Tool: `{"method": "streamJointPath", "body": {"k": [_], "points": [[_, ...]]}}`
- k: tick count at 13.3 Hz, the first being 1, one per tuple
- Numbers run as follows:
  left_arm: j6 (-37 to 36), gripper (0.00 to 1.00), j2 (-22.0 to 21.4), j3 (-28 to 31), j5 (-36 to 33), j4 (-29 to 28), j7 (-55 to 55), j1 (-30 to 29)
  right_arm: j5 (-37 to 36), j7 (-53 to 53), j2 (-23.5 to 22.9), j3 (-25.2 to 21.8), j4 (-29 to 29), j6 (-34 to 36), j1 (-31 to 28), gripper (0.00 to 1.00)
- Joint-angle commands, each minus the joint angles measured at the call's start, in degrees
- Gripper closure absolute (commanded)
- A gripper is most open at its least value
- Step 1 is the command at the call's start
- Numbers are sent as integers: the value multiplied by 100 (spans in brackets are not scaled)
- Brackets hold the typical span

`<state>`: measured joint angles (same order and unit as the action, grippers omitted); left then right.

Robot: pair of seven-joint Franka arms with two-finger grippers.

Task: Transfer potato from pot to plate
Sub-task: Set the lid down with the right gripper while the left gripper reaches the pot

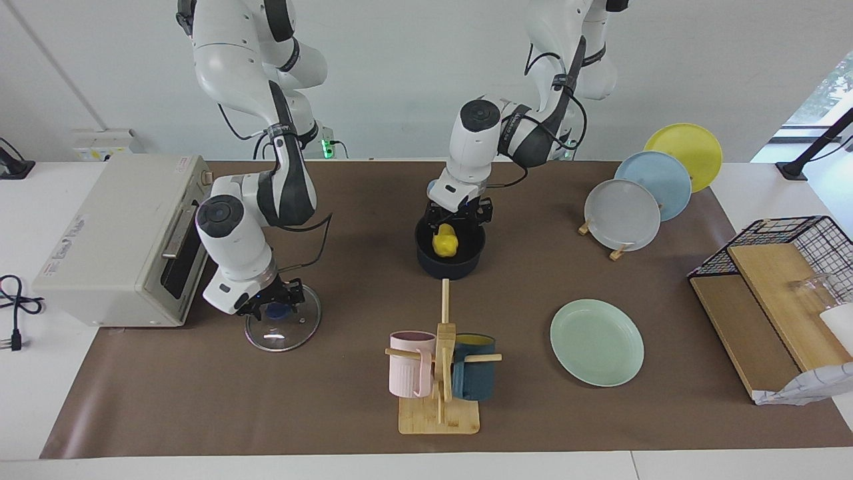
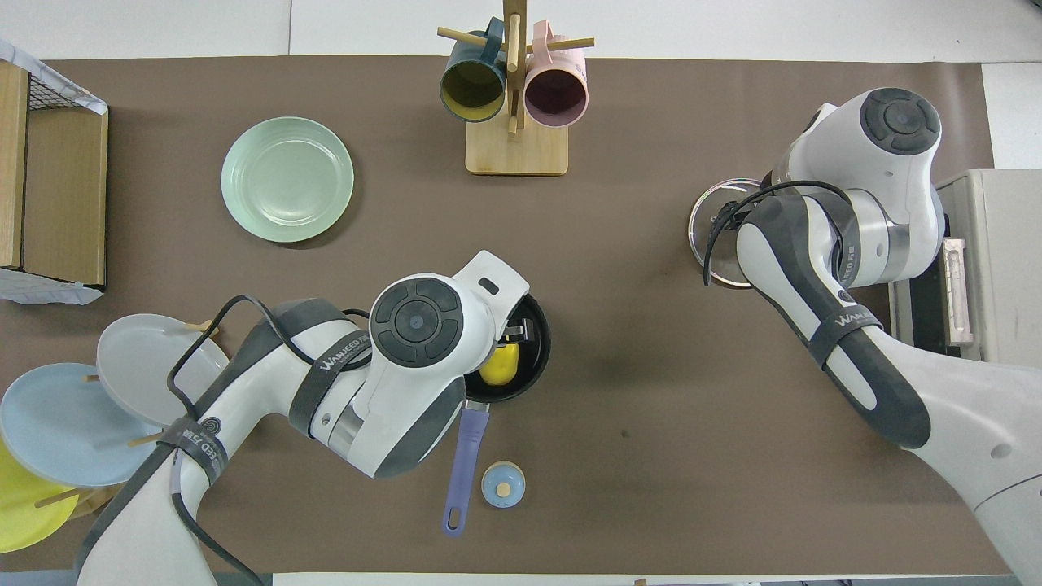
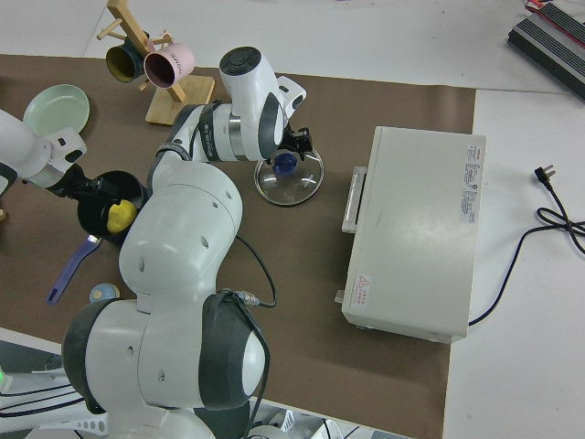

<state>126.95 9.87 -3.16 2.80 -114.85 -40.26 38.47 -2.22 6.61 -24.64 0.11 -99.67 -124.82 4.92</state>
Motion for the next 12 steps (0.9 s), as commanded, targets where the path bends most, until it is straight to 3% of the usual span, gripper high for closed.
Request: {"method": "streamJointPath", "body": {"k": [1, 5, 9, 11, 12], "points": [[251, 0, 146, 105, 36, -3, 0, 108, 28, 7, 187, 94, 27, 124, -105, 0], [243, 0, 348, 114, -34, 15, 150, 117, 55, -2, 1205, 85, 114, 1360, -316, 0], [251, 0, 419, 114, -34, 24, 220, 117, 55, -19, 1716, 85, 913, 2996, -404, 0], [269, 0, 436, 114, -34, 24, 229, 126, 116, -220, 1997, -80, 976, 3209, -134, 0], [269, 0, 437, 114, -34, 24, 220, 126, 142, -491, 2059, -386, 976, 3358, 112, 0]]}}
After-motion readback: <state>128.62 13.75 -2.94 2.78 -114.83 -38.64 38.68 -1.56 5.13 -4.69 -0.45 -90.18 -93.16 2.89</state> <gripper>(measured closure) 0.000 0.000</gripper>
